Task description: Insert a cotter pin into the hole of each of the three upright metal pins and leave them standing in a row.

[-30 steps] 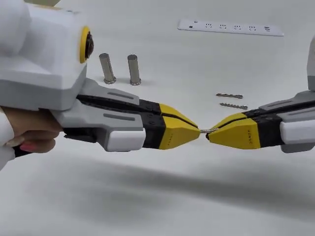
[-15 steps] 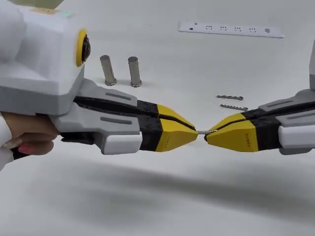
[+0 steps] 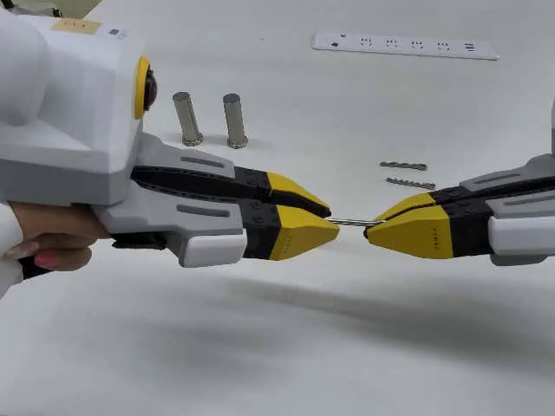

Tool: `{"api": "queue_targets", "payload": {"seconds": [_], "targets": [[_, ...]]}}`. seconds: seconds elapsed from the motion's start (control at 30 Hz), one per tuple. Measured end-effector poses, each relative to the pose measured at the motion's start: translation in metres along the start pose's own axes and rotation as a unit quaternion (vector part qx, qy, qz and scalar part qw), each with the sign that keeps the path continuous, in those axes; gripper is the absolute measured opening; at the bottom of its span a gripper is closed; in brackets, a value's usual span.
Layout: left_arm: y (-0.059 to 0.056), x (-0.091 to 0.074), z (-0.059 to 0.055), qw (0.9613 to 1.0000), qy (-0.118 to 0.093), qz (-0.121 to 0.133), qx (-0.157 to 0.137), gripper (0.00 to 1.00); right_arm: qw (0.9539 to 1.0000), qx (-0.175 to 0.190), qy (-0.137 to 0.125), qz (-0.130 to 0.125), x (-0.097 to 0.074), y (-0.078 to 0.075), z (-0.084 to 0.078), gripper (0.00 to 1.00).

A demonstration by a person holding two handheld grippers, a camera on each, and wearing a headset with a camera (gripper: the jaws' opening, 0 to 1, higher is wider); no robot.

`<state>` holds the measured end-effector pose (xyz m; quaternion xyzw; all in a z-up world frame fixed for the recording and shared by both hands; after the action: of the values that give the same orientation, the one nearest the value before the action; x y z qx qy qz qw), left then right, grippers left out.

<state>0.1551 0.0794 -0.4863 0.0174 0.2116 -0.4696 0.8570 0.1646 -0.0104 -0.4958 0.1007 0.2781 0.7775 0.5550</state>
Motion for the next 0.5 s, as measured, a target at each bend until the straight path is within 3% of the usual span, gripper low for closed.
{"api": "queue_targets", "payload": {"seconds": [0.13,0.37,0.5], "targets": [[0.008,0.001,-0.003,0.9998,0.003,0.016,-0.01,0.14,0.9998,-0.003,-0.013,-0.013,-0.003,-0.005,0.001,0.0],[0.026,0.002,-0.003,0.9972,-0.012,0.073,-0.004,0.23,0.998,-0.035,0.01,-0.051,-0.005,-0.022,-0.003,0.0],[0.035,0.004,-0.007,0.9962,-0.013,0.086,-0.008,0.27,0.9968,-0.048,0.02,-0.061,-0.004,-0.031,-0.007,0.0]]}}
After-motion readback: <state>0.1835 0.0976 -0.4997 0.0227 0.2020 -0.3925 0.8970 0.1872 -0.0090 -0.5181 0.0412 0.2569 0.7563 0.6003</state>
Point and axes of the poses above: the centre of the closed fingertips' face, and the gripper's own axes: x roughly forward along the fingers, y roughly to its left, z roughly out of its top, the point moved 4 cm from there along -x, roughly backward along the fingers, and after that the axes turned 12 degrees about z, right-handed, at the moved point
